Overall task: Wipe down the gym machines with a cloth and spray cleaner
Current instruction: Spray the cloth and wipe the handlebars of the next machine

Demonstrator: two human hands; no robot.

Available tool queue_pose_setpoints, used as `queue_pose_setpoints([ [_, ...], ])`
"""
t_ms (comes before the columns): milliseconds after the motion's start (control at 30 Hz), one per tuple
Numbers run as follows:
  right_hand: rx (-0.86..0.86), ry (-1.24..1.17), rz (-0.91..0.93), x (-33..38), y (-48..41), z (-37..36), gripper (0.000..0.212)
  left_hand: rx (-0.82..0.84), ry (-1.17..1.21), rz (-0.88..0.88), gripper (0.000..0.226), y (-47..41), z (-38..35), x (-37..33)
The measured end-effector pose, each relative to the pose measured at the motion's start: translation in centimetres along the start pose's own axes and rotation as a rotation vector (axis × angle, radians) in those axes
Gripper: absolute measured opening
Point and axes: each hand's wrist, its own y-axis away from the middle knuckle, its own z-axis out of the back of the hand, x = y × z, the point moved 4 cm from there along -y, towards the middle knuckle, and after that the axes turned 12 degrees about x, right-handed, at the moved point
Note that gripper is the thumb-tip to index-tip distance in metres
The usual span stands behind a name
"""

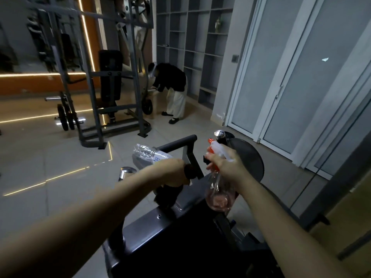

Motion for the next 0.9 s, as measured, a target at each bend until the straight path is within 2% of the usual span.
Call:
queue_pose_setpoints([
  [67, -0.023, -0.060, -0.006, 0.4, 0.1, -2.1, 0.027, 0.019, 0.024, 0.040, 0.038, 1.7, 2.3, 1.0],
  [133, -0.035, -0.096, 0.019, 0.8, 0.2, -3.9, 0.037, -0.002, 0.184, 0.103, 0.036, 3.2, 4.3, 2.2],
  [300, -0.052, 0.026, 0.113, 1.2, -0.5, -7.8, 0.049, -0.206, 0.585, 0.129, 0.044, 4.3, 6.7, 5.2],
  [367, -0.081, 0.070, 0.169, 1.0, -1.3, -8.7, 0.042, -0.306, 0.726, 0.125, 0.048, 4.3, 6.9, 6.0],
  [433, -0.089, 0.110, 0.183, 0.0, -2.5, -9.1, 0.044, -0.424, 0.794, 0.053, 0.048, 4.3, 7.2, 6.4],
  [567, 0.005, 0.108, 0.164, -1.0, -3.5, -8.6, 0.070, -0.711, 0.867, -0.085, 0.041, 5.7, 8.5, 6.9],
  [700, 0.184, 0.248, 0.109, -1.5, -2.5, -6.7, 0.090, -0.793, 1.069, -0.225, 0.026, 7.2, 10.5, 6.3],
  [800, 0.283, 0.507, 0.105, -0.9, -0.7, -4.4, 0.080, -0.766, 1.147, -0.294, 0.031, 8.0, 12.4, 5.1],
  [833, 0.277, 0.628, 0.126, -0.4, -0.3, -3.8, 0.071, -0.757, 1.169, -0.314, 0.035, 8.3, 12.9, 4.8],
  [900, 0.161, 0.764, 0.227, 1.4, 0.6, -2.1, 0.053, -0.741, 1.207, -0.371, 0.038, 8.5, 14.2, 3.5],
])
